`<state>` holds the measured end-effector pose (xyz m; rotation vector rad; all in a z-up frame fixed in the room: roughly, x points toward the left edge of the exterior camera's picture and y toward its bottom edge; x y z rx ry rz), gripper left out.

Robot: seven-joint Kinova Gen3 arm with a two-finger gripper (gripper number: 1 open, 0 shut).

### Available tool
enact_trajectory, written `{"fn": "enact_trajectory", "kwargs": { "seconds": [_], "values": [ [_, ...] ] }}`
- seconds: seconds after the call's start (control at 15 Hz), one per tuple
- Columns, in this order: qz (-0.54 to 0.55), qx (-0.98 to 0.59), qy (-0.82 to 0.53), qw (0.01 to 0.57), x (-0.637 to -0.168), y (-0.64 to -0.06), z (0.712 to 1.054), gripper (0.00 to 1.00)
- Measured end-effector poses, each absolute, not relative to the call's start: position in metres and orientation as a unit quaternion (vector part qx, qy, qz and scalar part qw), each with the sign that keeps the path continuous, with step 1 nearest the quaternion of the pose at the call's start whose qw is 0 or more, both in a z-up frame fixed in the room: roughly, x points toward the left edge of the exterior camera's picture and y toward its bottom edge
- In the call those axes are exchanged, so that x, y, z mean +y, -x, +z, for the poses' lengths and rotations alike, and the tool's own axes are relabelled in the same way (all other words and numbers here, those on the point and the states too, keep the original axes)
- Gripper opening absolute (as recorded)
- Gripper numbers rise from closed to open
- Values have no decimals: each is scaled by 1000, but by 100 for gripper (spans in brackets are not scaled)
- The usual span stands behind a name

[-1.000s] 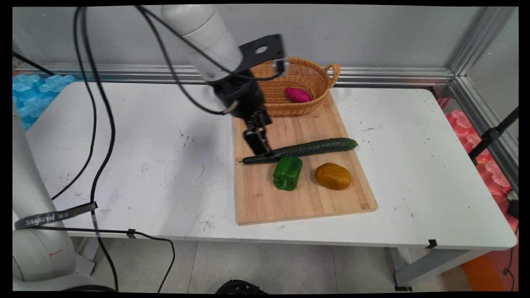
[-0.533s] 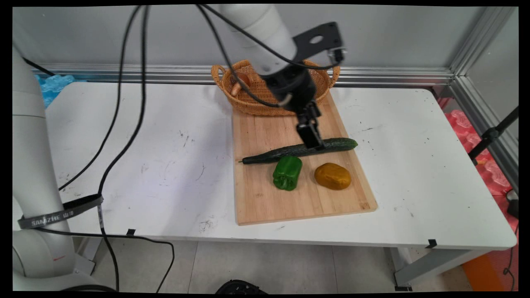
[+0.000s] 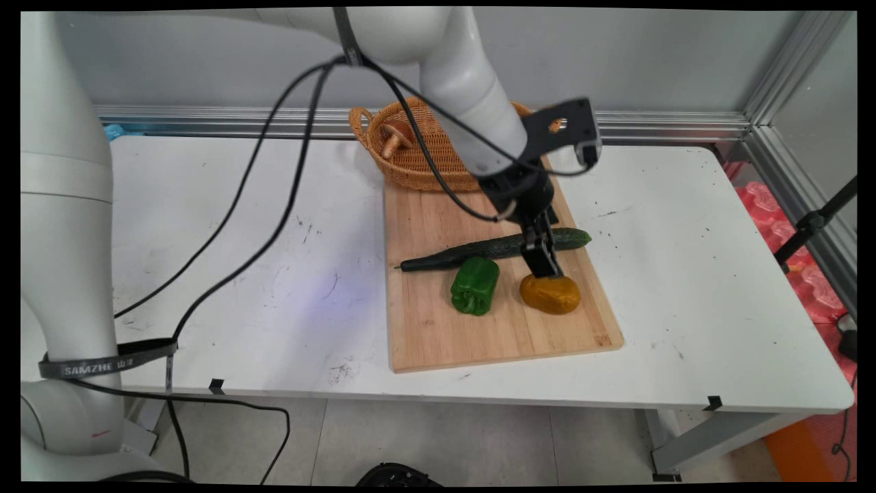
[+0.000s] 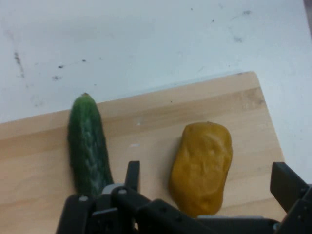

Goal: Pick up the potato from the cutting board, then place the picked object in the vegetable basket

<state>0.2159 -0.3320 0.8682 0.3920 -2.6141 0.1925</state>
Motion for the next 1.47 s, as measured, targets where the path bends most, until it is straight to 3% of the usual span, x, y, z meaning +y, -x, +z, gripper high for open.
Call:
{"fn": "enact_trajectory", "kwargs": {
  "seconds": [0.73, 0.8, 1.47],
  "values": [
    [70, -960, -130, 239, -340, -204, 794, 100],
    [69, -960, -129, 240, -340, -203, 790, 0],
    [67, -958, -133, 246, -347, -199, 779, 0]
  ]
}}
